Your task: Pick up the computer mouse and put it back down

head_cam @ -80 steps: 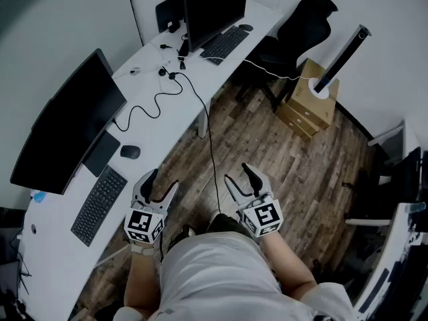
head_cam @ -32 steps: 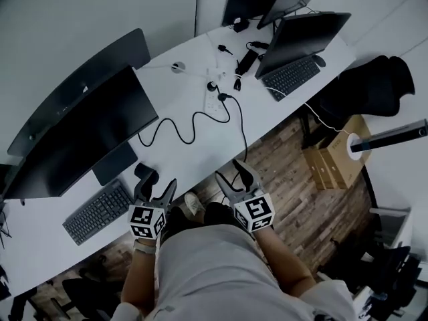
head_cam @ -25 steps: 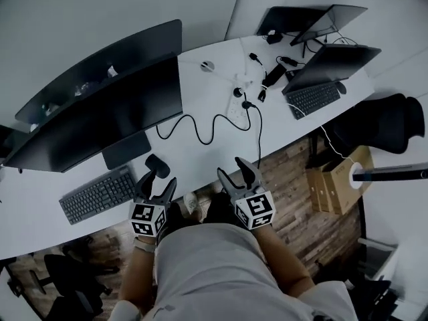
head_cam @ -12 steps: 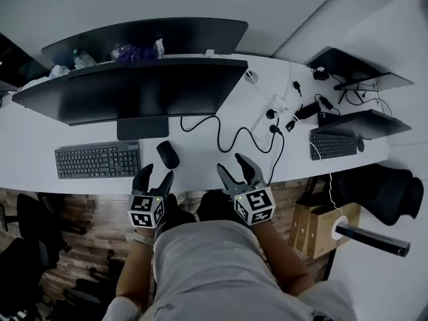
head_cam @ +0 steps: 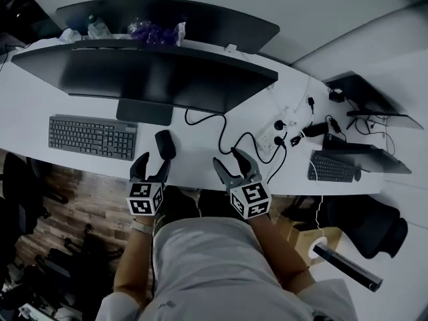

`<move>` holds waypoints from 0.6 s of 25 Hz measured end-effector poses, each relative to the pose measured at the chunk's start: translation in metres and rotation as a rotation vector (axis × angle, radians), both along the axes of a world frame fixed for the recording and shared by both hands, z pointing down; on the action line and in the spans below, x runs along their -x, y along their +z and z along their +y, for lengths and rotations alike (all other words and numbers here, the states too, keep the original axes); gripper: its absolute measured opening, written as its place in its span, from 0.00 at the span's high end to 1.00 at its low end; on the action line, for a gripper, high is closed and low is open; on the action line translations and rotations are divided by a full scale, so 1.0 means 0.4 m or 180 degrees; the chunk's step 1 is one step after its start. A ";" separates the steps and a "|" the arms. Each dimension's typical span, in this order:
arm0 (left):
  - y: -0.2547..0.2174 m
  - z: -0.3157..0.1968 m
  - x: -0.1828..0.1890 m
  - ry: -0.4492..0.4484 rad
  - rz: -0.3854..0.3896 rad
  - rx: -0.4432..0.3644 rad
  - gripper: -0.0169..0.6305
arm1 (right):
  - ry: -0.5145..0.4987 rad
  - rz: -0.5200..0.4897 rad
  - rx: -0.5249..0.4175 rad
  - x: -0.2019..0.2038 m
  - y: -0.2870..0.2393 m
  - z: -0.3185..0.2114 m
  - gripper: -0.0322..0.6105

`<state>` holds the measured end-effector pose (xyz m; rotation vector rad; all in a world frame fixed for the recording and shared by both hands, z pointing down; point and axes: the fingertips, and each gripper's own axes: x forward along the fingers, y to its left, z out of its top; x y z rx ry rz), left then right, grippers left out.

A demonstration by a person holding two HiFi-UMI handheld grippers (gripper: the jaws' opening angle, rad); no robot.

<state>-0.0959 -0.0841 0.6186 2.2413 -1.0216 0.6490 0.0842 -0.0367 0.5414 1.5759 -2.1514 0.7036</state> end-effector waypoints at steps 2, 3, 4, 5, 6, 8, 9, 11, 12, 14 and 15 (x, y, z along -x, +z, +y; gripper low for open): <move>0.016 0.000 -0.003 -0.0106 -0.0033 0.0026 0.54 | -0.0070 -0.0010 0.0027 -0.005 0.009 -0.009 0.56; 0.026 -0.001 -0.003 -0.0164 -0.0057 0.0040 0.54 | -0.0106 -0.0014 0.0036 -0.007 0.012 -0.013 0.56; 0.037 -0.002 -0.003 -0.0219 -0.0085 0.0053 0.54 | -0.0142 -0.0019 0.0040 -0.008 0.015 -0.018 0.56; 0.048 -0.003 -0.004 -0.0271 -0.0116 0.0062 0.54 | -0.0177 -0.0022 0.0043 -0.010 0.018 -0.021 0.56; 0.058 -0.004 -0.004 -0.0317 -0.0148 0.0065 0.54 | -0.0210 -0.0022 0.0047 -0.012 0.021 -0.023 0.56; 0.074 -0.005 -0.008 -0.0397 -0.0198 0.0063 0.54 | -0.0270 -0.0016 0.0059 -0.018 0.026 -0.025 0.56; 0.080 -0.006 -0.012 -0.0430 -0.0214 0.0060 0.54 | -0.0295 -0.0013 0.0067 -0.022 0.028 -0.025 0.56; 0.092 -0.009 -0.023 -0.0485 -0.0234 0.0060 0.54 | -0.0328 -0.0002 0.0085 -0.037 0.034 -0.025 0.56; 0.098 -0.011 -0.030 -0.0511 -0.0242 0.0058 0.53 | -0.0336 0.0007 0.0095 -0.047 0.038 -0.023 0.56; 0.110 -0.016 -0.041 -0.0567 -0.0266 0.0050 0.53 | -0.0335 0.0031 0.0122 -0.070 0.046 -0.018 0.56; 0.116 -0.019 -0.043 -0.0608 -0.0287 0.0048 0.53 | -0.0333 0.0042 0.0136 -0.081 0.051 -0.015 0.56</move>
